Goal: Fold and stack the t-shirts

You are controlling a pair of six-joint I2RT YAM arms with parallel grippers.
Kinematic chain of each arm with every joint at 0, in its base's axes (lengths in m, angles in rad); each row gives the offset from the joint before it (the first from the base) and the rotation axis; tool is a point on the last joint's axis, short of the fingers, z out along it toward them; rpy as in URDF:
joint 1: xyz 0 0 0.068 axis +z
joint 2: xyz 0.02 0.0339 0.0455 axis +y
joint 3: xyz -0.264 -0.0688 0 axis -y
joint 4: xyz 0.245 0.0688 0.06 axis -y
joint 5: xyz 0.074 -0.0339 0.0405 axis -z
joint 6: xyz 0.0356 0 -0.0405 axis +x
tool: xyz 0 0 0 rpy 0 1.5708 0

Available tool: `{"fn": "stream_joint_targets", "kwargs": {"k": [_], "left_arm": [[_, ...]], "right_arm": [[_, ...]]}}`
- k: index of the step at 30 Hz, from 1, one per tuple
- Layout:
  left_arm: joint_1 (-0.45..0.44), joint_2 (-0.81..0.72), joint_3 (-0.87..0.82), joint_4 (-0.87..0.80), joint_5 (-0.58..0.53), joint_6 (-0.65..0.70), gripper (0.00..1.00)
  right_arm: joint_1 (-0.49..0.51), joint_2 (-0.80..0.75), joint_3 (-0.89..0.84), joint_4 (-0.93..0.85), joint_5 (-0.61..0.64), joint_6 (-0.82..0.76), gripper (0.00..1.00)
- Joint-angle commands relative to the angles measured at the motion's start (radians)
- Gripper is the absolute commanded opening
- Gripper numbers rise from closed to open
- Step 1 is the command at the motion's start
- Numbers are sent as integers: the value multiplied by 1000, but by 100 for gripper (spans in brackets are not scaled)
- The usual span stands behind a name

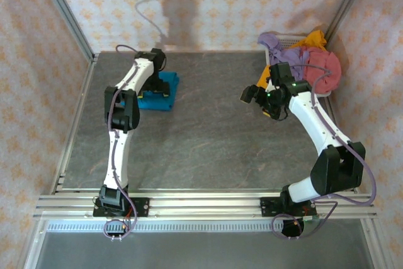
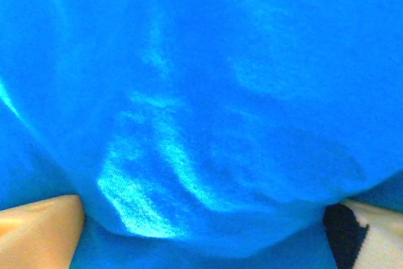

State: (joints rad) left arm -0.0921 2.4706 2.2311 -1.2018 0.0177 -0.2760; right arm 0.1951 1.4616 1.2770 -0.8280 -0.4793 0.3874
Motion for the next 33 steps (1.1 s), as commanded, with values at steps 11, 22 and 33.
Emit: {"fn": "stream_joint_targets", "kwargs": {"k": [11,22,33], "left_arm": [[194,142,89,-51,-55,192,100],[280,162,158,-53,-2,187,100],[353,215,262,-83,6,240,98]], "right_arm": [[-7,108,108,-40,-88,-19,99],[-7,151,159,-90,-102,-44,99],[-7,164,194,-131,-100,-52,99]]}}
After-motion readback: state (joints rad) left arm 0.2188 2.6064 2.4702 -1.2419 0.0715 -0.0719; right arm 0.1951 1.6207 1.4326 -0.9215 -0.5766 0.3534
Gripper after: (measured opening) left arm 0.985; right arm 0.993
